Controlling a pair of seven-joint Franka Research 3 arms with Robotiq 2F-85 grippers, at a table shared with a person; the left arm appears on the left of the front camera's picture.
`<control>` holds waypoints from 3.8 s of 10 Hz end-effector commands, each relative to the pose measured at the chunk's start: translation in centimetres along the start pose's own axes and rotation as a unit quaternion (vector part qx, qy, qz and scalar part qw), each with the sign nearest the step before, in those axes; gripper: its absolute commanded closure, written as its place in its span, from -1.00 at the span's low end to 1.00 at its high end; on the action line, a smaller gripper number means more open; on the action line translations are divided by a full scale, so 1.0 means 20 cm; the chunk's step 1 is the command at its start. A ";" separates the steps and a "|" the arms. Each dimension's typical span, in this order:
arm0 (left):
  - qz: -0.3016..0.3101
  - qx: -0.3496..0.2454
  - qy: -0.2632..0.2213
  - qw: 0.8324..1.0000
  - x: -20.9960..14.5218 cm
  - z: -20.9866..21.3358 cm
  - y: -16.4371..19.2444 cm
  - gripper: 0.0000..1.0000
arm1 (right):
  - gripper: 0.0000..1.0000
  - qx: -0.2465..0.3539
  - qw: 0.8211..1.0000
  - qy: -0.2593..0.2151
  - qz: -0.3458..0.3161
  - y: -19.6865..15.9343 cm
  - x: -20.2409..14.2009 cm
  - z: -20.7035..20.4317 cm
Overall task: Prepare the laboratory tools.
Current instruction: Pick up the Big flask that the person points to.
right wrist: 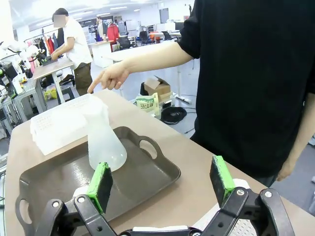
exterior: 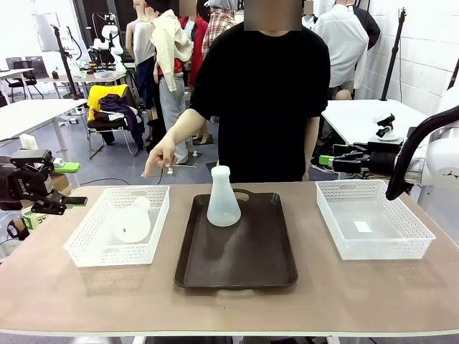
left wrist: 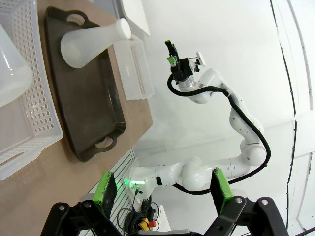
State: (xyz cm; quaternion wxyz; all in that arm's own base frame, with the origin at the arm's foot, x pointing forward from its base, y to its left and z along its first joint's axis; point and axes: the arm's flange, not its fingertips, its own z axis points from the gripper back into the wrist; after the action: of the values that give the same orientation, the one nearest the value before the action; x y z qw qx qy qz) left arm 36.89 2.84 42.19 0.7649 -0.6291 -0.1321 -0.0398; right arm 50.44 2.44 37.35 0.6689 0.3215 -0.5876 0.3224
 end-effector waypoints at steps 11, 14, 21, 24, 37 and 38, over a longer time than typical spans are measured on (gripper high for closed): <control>-0.036 0.416 0.043 0.908 0.42 -0.32 -0.38 -1.00 | -1.00 0.001 1.000 0.008 -0.002 0.00 0.01 -0.01; 0.060 0.520 0.074 0.849 0.66 -0.51 -0.38 -1.00 | -1.00 0.001 1.000 0.008 -0.002 0.00 0.01 -0.01; 0.013 0.584 0.087 0.807 1.02 -0.76 0.13 -1.00 | -1.00 0.001 1.000 0.008 -0.002 0.00 0.01 -0.01; -0.023 0.602 0.117 0.790 1.01 -0.83 0.31 -1.00 | -1.00 0.001 1.000 0.008 -0.002 0.00 0.01 -0.01; 0.012 0.603 0.092 0.792 1.14 -0.95 0.59 -1.00 | -1.00 0.001 1.000 0.008 -0.002 0.00 0.01 -0.01; 0.013 0.602 0.094 0.793 1.14 -0.96 0.60 -1.00 | -1.00 0.001 1.000 0.008 -0.002 0.00 0.01 -0.01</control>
State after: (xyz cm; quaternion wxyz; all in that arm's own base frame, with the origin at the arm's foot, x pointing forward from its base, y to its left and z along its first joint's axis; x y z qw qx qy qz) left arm 63.77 -10.84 33.12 0.9973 -0.0456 -0.0568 -0.0101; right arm 50.52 2.52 37.50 0.6684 0.3204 -0.5881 0.3235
